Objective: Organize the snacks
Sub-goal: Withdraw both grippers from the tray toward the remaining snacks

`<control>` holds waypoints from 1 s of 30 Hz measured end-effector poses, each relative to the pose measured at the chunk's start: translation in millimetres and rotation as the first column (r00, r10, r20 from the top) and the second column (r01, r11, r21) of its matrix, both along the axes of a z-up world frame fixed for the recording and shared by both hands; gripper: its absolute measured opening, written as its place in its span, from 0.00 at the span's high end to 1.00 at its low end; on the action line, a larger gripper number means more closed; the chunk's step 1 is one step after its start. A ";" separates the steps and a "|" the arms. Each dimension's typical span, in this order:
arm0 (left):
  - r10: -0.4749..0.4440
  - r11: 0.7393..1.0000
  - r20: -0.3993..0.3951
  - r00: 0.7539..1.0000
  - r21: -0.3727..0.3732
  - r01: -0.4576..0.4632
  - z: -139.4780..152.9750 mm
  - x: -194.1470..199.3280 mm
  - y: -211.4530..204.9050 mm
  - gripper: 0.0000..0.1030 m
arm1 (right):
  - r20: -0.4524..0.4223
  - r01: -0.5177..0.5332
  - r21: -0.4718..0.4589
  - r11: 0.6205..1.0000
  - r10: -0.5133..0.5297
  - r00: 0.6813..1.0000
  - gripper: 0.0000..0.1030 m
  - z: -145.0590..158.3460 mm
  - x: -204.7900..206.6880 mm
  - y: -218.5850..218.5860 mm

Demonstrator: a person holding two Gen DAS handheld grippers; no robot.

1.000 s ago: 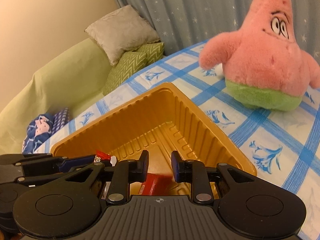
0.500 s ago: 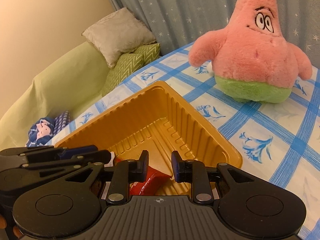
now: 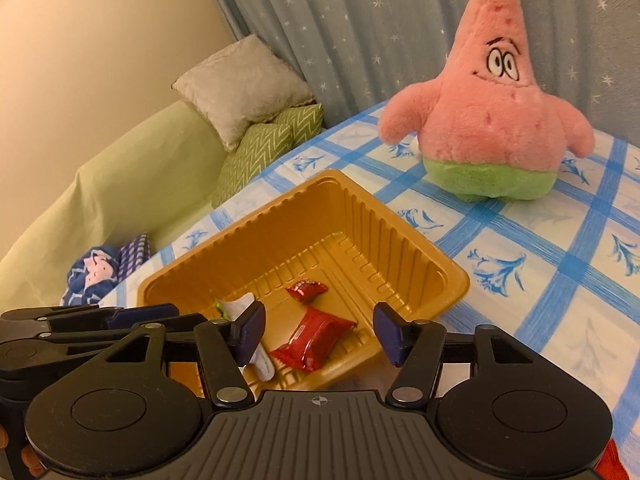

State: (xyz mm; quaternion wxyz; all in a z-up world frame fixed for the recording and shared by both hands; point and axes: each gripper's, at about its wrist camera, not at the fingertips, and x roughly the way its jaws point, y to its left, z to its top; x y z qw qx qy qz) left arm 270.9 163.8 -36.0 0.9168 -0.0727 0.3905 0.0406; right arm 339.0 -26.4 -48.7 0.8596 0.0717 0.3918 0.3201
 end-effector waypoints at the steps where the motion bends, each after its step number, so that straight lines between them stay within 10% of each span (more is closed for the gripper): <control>1: 0.001 1.000 0.004 1.000 -0.003 -0.001 2.7 -4.4 -1.0 0.70 | 0.002 0.004 0.004 1.000 -0.004 1.000 0.41 1.7 -4.0 -1.7; 30: -0.085 0.996 -0.003 0.996 -0.015 0.085 21.2 -126.2 -66.0 0.68 | -0.021 0.149 0.006 0.989 -0.148 0.989 0.31 22.0 -145.2 -94.5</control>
